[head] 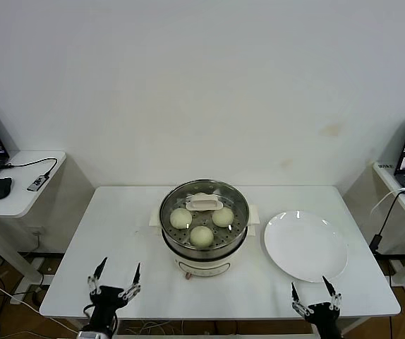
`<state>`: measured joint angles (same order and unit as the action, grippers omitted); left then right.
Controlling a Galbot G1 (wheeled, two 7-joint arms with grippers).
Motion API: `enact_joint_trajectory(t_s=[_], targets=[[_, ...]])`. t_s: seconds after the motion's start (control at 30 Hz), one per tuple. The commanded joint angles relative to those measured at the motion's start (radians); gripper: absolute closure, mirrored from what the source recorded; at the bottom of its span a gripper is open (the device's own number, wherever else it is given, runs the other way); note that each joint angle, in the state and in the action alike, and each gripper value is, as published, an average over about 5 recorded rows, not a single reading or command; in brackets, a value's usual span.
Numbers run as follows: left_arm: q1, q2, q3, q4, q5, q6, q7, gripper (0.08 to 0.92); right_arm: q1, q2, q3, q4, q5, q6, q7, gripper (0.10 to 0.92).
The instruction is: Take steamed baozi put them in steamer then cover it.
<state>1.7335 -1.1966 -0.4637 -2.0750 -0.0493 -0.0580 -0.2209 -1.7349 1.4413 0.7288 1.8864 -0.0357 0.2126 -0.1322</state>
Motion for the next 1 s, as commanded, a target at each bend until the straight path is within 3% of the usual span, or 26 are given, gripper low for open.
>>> enact_joint_trajectory(t_s=[0.03, 0.23, 1.0], targets=[[0.055, -0.064, -0.064, 0.117, -0.241, -0.085, -0.02, 0.177, -0.062, -0.072, -0.065, 0.064, 0.121, -0.007, -0.015, 0.203], [0.048, -0.084, -0.076, 0.123, -0.212, -0.141, 0.032, 0.177, -0.072, -0.079, -0.067, 0.085, 0.133, -0.032, -0.022, 0.203], [0.033, -0.079, -0.069, 0.123, -0.184, -0.158, 0.052, 0.177, -0.073, -0.098, -0.07, 0.132, 0.177, -0.154, 0.001, 0.203]])
